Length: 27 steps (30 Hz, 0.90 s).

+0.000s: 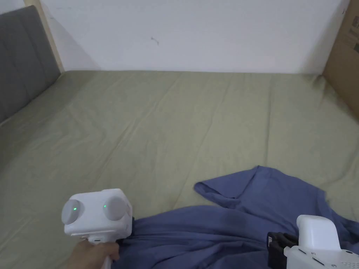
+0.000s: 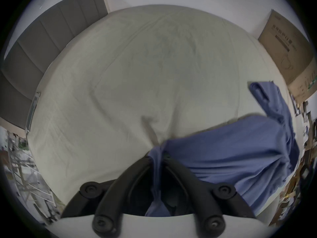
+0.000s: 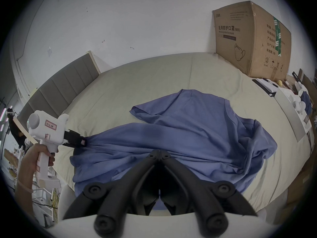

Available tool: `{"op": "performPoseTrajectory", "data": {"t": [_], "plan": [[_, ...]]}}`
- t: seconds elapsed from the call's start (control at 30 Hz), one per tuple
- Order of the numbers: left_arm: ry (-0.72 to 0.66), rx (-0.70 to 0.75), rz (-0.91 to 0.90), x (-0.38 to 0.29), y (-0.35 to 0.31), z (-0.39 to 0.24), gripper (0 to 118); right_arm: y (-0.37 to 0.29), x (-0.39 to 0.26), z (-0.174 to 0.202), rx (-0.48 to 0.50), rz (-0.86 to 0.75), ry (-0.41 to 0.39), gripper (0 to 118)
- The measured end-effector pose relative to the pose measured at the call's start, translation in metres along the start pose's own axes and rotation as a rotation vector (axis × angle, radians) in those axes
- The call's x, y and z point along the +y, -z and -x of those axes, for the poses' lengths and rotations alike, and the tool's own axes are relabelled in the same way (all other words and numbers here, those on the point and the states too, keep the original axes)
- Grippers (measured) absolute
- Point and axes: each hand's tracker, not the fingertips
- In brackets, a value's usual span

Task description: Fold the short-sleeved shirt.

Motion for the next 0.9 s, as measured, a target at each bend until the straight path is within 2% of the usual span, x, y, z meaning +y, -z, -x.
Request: {"op": "performPoseTrajectory", "data": {"t": [0.07, 0.23, 0.27, 0.33, 0.37, 0.43, 0.47, 0.5, 0.57, 0.63, 0.7, 0.77, 0.83, 0.9], "plan": [[-0.061, -0.048, 0.009, 0.001, -0.004, 0.006, 3, 0.001, 0.004, -0.006, 0.007, -0.001, 0.016, 0], [-0.066, -0.123, -0.065, 0.001, -0.031, 0.015, 3, 0.007, 0.034, -0.029, 0.042, -0.03, 0.058, 0], [-0.068, -0.143, -0.075, 0.002, -0.037, 0.017, 3, 0.012, 0.045, -0.034, 0.047, -0.03, 0.046, 0], [-0.088, -0.167, -0.102, 0.003, -0.048, 0.021, 3, 0.024, 0.068, -0.039, 0.025, -0.031, -0.047, 0], [-0.086, -0.172, -0.113, 0.005, -0.052, 0.022, 3, 0.032, 0.081, -0.043, 0.02, -0.037, -0.08, 5], [-0.088, -0.178, -0.123, 0.008, -0.058, 0.023, 3, 0.055, 0.109, -0.054, 0.034, -0.002, -0.086, 53], [-0.082, -0.184, -0.133, 0.009, -0.06, 0.022, 3, 0.069, 0.124, -0.06, 0.033, 0.025, -0.104, 82], [-0.081, -0.183, -0.132, 0.01, -0.062, 0.022, 3, 0.085, 0.135, -0.066, 0.025, 0.016, -0.123, 102], [-0.075, -0.186, -0.145, 0.012, -0.065, 0.02, 3, 0.117, 0.157, -0.074, -0.04, 0.072, -0.179, 105], [-0.071, -0.178, -0.153, 0.012, -0.068, 0.02, 3, 0.145, 0.173, -0.084, -0.024, 0.101, -0.231, 105], [-0.062, -0.166, -0.149, 0.013, -0.066, 0.019, 3, 0.18, 0.183, -0.093, -0.044, 0.177, -0.242, 105], [-0.06, -0.162, -0.143, 0.013, -0.064, 0.021, 3, 0.207, 0.187, -0.1, -0.062, 0.24, -0.214, 104], [-0.07, -0.162, -0.134, 0.014, -0.061, 0.021, 3, 0.233, 0.188, -0.108, -0.038, 0.316, -0.206, 96], [-0.07, -0.158, -0.127, 0.014, -0.059, 0.023, 3, 0.257, 0.183, -0.111, -0.024, 0.38, -0.227, 77]]}}
